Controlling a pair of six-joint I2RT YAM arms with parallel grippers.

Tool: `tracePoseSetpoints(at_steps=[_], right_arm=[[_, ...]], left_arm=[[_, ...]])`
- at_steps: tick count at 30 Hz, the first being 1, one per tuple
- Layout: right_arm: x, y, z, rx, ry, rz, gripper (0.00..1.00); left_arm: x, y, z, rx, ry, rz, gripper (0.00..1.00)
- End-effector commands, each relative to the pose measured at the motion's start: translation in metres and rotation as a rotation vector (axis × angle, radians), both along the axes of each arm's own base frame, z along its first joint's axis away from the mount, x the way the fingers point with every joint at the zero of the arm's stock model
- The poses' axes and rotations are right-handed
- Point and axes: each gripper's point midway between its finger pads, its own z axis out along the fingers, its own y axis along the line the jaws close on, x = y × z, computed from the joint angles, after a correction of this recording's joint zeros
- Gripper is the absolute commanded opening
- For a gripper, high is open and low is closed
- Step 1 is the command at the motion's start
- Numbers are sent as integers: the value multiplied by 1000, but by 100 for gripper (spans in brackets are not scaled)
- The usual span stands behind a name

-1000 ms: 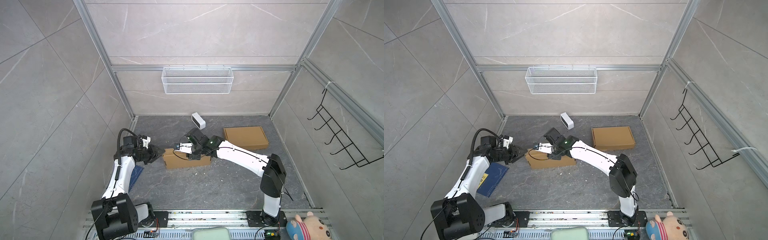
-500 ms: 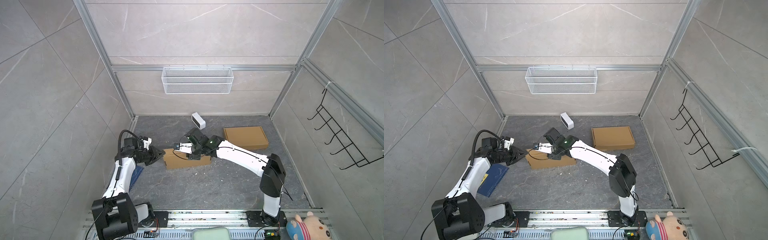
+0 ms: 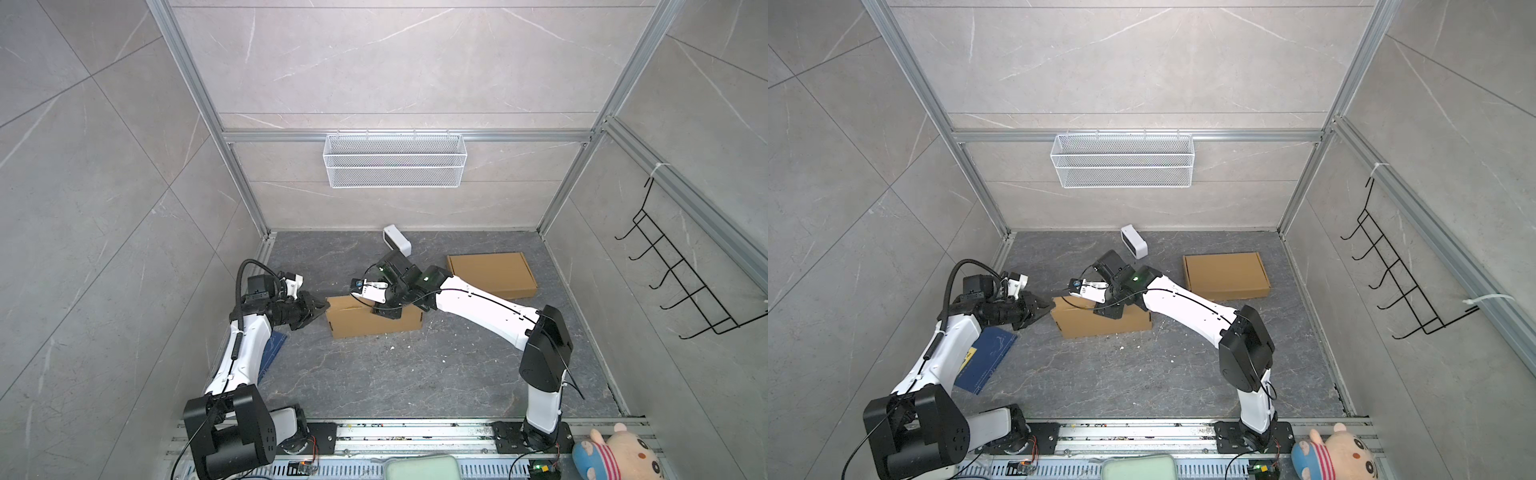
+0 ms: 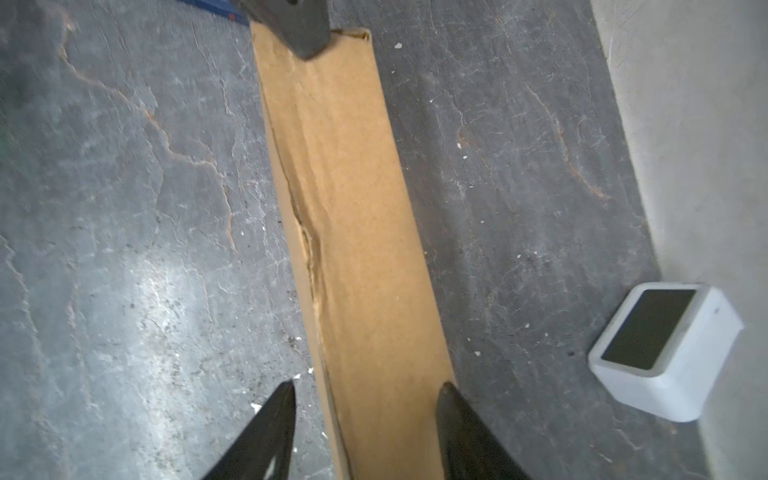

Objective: Fold the paper box

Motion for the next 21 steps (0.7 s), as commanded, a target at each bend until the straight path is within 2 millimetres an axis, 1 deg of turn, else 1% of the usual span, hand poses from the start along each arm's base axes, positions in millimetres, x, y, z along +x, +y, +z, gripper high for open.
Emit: tracePoseSetpoints(at_steps=[1, 3, 5, 7, 8, 10, 12, 13, 14, 16, 21], right_arm=[[-2, -4, 47, 165, 58, -62, 61], [11, -13, 67, 259, 64, -151, 66], [26, -26, 80, 342, 91, -262, 67], [47, -53, 85, 419, 165, -432, 67], [54, -67, 84, 444, 209, -509, 67], [67, -102, 76, 489, 342, -682, 64], [72, -131, 64, 516, 498, -824, 60], [72, -141, 58, 526, 563, -868, 59], [70, -148, 53, 540, 635, -897, 58], [64, -154, 45, 557, 739, -915, 56], [49, -149, 34, 545, 874, -885, 57]], left_arm=[[-3, 9, -19, 55, 63, 33, 15], [-3, 9, -16, 57, 58, 29, 15], [-2, 9, -16, 57, 55, 28, 15], [-2, 10, -16, 59, 58, 27, 15], [-2, 10, -15, 59, 54, 24, 15], [-1, 9, -15, 58, 51, 23, 15], [-1, 9, -14, 54, 49, 21, 15], [-1, 9, -14, 53, 49, 23, 15], [0, 9, -14, 54, 48, 24, 15], [0, 8, -13, 53, 47, 20, 15], [0, 9, -13, 54, 46, 19, 15]])
